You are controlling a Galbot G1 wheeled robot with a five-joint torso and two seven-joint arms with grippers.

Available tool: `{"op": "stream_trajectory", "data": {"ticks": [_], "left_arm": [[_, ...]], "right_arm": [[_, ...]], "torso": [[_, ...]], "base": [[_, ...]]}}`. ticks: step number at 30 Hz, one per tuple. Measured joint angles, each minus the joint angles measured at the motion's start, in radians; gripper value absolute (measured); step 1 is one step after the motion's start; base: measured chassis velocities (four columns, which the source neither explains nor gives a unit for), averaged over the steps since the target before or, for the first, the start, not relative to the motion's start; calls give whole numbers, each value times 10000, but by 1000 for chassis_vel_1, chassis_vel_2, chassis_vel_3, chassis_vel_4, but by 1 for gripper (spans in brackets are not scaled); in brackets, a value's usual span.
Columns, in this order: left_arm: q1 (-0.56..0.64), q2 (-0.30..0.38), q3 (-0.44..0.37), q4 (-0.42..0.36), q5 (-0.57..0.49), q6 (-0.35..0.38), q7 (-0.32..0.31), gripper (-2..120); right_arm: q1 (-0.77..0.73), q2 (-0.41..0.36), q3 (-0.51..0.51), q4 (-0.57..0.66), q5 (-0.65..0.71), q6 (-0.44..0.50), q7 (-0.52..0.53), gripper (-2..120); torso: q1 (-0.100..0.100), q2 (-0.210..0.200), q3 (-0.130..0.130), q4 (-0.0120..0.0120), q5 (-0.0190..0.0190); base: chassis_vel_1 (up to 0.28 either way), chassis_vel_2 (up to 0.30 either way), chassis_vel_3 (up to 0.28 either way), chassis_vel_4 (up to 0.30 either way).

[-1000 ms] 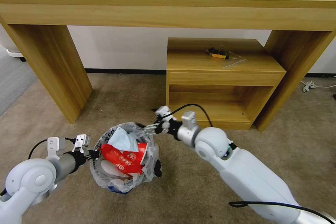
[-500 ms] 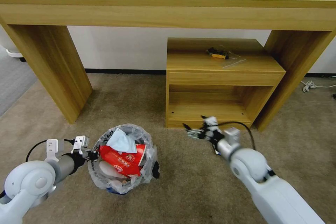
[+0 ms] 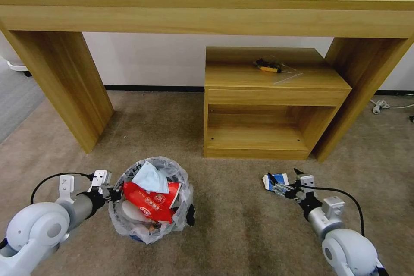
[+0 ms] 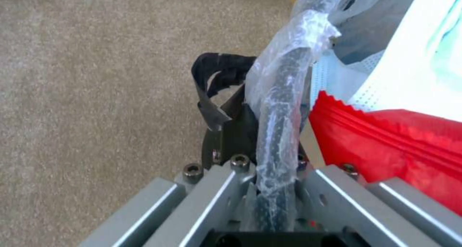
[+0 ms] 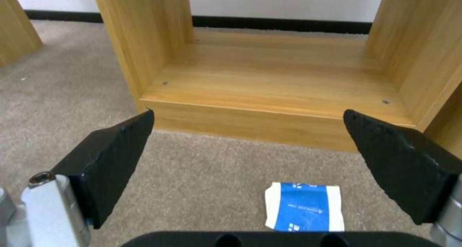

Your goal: Pick up the trash bin and place the garbage on the floor into it.

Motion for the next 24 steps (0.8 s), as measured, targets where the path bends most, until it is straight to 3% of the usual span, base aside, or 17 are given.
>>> {"op": "stream_trajectory", "data": {"ticks": [11, 24], "left_arm": [[25, -18, 23, -67, -11, 3, 5, 0], [-40, -48, 60, 27, -43, 3, 19, 0]], "right_arm": [[160, 115, -167, -97, -101, 0, -5, 100], [314, 105, -376, -378, -250, 76, 77, 100]], "torso": [[-1, 0, -1, -2, -2], [3, -1, 3, -2, -2]], "base": [[-40, 46, 38, -35], [-178, 178, 188, -183]]}}
